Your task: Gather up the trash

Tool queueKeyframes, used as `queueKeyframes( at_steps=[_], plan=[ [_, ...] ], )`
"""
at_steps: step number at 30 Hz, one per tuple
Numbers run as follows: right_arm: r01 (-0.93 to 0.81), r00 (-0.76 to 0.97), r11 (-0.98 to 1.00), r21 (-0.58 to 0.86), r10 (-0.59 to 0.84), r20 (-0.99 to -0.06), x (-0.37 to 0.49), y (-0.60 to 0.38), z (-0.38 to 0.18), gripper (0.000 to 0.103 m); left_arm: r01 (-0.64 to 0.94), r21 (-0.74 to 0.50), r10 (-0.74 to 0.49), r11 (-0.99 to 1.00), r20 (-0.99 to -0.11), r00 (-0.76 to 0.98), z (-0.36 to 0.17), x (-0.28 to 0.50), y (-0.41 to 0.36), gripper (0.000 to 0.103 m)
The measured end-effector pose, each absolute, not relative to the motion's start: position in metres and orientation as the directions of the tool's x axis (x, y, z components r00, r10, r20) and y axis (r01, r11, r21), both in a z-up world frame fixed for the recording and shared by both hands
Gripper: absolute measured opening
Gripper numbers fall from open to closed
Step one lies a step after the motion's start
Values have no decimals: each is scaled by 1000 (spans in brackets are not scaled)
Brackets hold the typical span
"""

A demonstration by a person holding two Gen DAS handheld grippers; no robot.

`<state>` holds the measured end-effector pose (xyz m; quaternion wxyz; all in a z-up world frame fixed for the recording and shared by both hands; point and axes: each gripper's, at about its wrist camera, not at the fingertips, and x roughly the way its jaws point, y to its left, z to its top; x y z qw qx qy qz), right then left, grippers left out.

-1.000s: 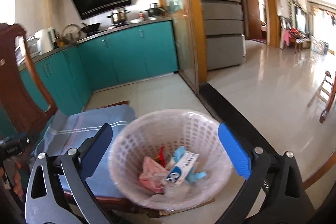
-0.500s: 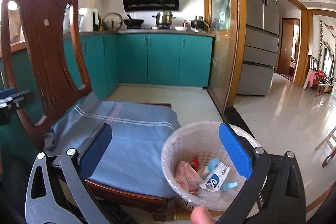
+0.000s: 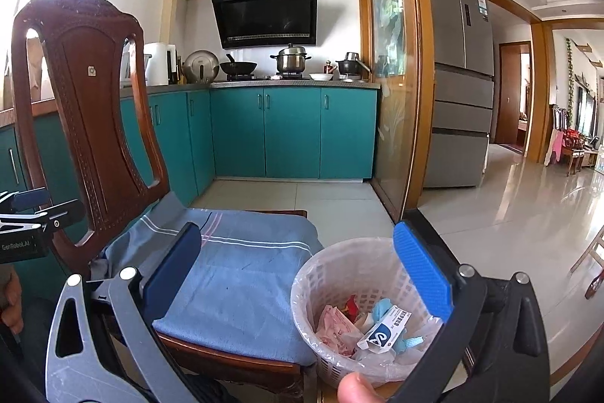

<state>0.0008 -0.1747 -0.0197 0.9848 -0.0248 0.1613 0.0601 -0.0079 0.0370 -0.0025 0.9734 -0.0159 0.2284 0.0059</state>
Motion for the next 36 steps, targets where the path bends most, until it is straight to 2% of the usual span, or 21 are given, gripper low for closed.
queueKeyframes(
  at_steps=[36],
  plan=[
    [-113, 948, 994, -14, 103, -301, 0, -186, -19, 99, 15, -20, -22, 1000, -459, 888, -6, -4, 21, 100]
  ],
)
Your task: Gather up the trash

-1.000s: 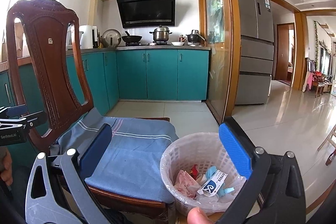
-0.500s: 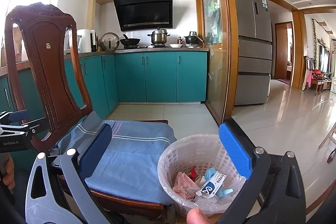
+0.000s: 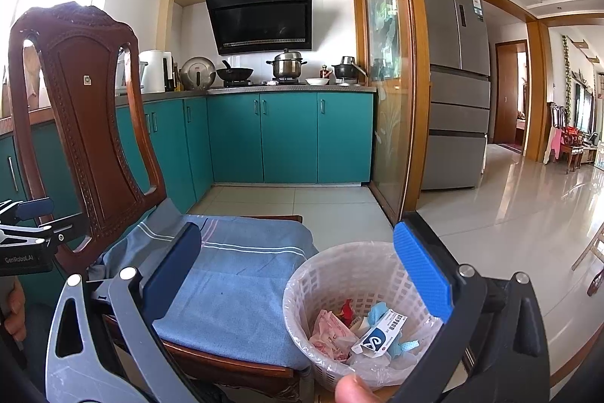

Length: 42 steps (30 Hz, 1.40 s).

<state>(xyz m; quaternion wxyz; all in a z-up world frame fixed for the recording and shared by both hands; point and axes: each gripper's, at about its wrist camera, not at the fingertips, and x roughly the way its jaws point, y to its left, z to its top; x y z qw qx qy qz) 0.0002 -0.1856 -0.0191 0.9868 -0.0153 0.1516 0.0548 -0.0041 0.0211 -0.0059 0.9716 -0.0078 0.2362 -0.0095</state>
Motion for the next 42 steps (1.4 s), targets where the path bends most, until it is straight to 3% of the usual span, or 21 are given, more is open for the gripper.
queueKeyframes(
  at_steps=[38, 42],
  plan=[
    [-82, 931, 997, -9, 73, -357, 17, -191, -34, 99, 5, 12, 2, 1000, -495, 869, -23, 12, 18, 100],
    [-83, 923, 997, -7, 74, -377, 22, -191, -39, 99, 2, 4, 0, 1000, -531, 847, -32, 21, 21, 100]
  ],
)
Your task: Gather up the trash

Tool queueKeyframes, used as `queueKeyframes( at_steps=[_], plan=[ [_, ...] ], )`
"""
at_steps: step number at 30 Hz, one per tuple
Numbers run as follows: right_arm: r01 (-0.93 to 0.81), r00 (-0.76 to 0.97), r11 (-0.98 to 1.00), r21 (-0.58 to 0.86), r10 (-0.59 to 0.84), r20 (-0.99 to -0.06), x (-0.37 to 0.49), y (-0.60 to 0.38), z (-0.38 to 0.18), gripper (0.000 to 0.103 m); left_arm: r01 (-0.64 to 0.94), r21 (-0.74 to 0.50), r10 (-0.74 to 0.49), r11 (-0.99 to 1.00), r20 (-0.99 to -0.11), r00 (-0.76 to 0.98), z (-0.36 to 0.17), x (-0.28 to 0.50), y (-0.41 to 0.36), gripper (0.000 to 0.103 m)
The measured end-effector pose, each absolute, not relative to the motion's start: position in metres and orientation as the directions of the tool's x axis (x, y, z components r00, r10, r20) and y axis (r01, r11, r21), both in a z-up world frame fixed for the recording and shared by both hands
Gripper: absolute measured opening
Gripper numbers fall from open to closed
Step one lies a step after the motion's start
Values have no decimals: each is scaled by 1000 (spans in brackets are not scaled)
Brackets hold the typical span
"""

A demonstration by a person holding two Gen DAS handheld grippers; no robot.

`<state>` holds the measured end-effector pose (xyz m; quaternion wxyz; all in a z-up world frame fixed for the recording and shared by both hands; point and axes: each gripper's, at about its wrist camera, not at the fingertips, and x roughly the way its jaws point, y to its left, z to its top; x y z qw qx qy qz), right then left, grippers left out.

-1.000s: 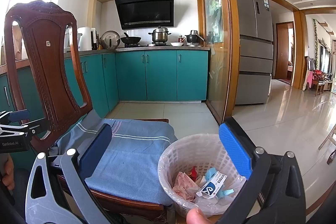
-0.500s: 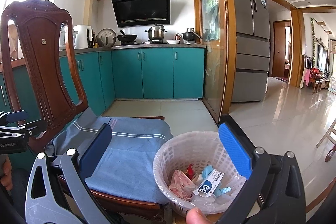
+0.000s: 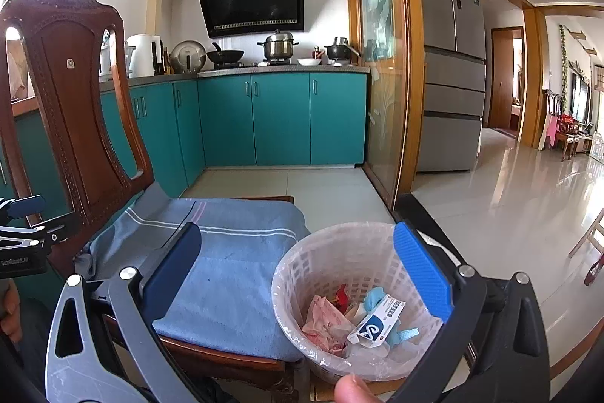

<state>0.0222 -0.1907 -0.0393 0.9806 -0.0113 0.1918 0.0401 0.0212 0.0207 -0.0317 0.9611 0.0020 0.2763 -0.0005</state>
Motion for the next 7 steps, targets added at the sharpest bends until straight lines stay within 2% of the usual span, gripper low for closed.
queueKeyframes(
  at_steps=[4, 6, 7],
  plan=[
    [-142, 907, 990, 17, 137, -398, 26, -180, -41, 99, -43, 84, 87, 996, -641, 763, -62, 45, 22, 100],
    [-218, 897, 976, 20, 209, -389, 23, -162, -37, 99, -68, 155, 158, 985, -692, 705, -85, 58, 25, 100],
    [-308, 877, 951, 14, 290, -383, 19, -141, -34, 99, -74, 179, 181, 981, -710, 681, -96, 65, 26, 100]
  ],
)
